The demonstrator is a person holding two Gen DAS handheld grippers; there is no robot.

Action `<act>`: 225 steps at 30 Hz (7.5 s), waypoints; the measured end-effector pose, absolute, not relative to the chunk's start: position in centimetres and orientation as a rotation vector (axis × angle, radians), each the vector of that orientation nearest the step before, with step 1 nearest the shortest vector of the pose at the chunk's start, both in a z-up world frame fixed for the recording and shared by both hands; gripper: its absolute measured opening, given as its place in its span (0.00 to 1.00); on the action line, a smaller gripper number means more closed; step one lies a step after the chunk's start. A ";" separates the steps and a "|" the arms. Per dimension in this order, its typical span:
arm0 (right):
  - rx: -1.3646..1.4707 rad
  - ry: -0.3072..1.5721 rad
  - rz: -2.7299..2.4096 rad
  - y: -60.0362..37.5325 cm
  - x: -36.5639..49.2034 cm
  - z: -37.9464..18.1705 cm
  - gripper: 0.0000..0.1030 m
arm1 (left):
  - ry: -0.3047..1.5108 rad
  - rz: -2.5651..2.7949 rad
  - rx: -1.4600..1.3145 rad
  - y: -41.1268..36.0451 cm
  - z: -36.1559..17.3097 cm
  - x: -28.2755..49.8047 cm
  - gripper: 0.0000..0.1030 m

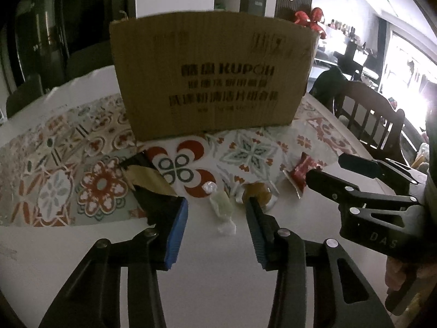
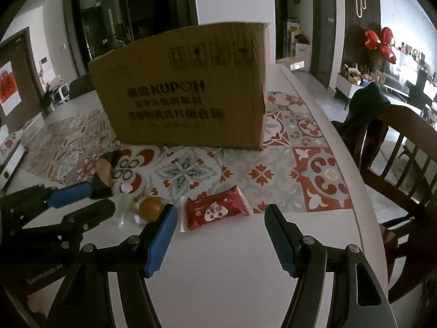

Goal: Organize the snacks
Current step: 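Move the left tool to the white translucent candy while the right tool approaches the red packet, then close the left tool on the white candy while the right tool closes on the red packet, then lift and carry the white candy and red packet over the box with both tools, then open both tools to drop the white candy and red packet into the box, then withdraw both open tools from the box back toward the snacks, then move the left tool to the black-gold triangular snack while the right tool approaches the brown candy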

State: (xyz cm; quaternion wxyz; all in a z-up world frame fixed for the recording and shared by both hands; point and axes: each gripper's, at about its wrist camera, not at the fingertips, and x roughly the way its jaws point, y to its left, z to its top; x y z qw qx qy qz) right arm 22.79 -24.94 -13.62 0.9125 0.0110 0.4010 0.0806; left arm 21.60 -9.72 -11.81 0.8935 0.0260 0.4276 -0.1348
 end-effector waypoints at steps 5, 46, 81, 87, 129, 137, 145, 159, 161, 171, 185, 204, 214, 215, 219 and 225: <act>0.041 0.844 0.176 -25.0 23.4 -14.1 0.65 | 0.904 -0.279 0.054 -10.0 -12.5 22.2 0.41; 0.065 0.861 0.170 -24.3 24.2 -15.0 0.51 | 0.906 -0.302 0.047 -10.2 -13.2 23.8 0.20; 0.071 0.583 0.152 -22.7 19.8 -4.7 0.51 | 0.620 -0.355 0.014 -7.2 -1.7 20.2 0.20; 0.059 0.528 0.158 -22.2 20.0 -2.7 0.51 | 0.549 -0.349 0.022 -6.6 0.6 20.3 0.20; 0.031 0.500 0.180 -23.3 30.9 3.6 0.51 | 0.521 -0.378 0.094 -7.9 6.9 31.6 0.20; 0.007 0.576 0.161 -23.7 33.8 2.3 0.51 | 0.615 -0.365 0.088 -8.1 5.3 35.1 0.20; 0.011 0.648 0.139 -24.2 35.7 0.5 0.51 | 0.720 -0.375 0.090 -8.6 3.1 38.0 0.23; 0.013 0.640 0.073 -24.2 34.2 -0.1 0.66 | 0.680 -0.306 0.091 -7.5 3.3 35.5 0.61; 0.014 0.620 0.068 -23.8 33.5 0.1 0.66 | 0.660 -0.294 0.092 -7.2 3.7 34.5 0.63; 0.015 0.552 0.074 -22.7 29.6 0.9 0.66 | 0.594 -0.286 0.093 -5.7 4.8 30.1 0.69; 0.018 0.534 0.069 -21.4 25.3 -0.4 0.66 | 0.604 -0.244 0.079 -3.9 3.2 26.0 0.72; 0.072 0.681 0.046 -20.9 23.0 -6.5 0.66 | 0.739 -0.181 0.081 -3.1 -3.4 24.4 0.72; 0.088 0.738 0.033 -20.5 22.2 -9.3 0.66 | 0.831 -0.183 0.071 -3.1 -7.2 24.8 0.72; 0.090 0.740 0.029 -20.5 22.1 -9.5 0.66 | 0.841 -0.184 0.072 -3.2 -7.6 24.9 0.72; 0.102 0.759 0.029 -20.4 21.9 -10.6 0.66 | 0.873 -0.189 0.076 -3.4 -9.0 25.4 0.72; 0.123 0.803 0.034 -20.2 22.1 -12.2 0.66 | 0.897 -0.175 0.092 -3.7 -10.4 26.0 0.72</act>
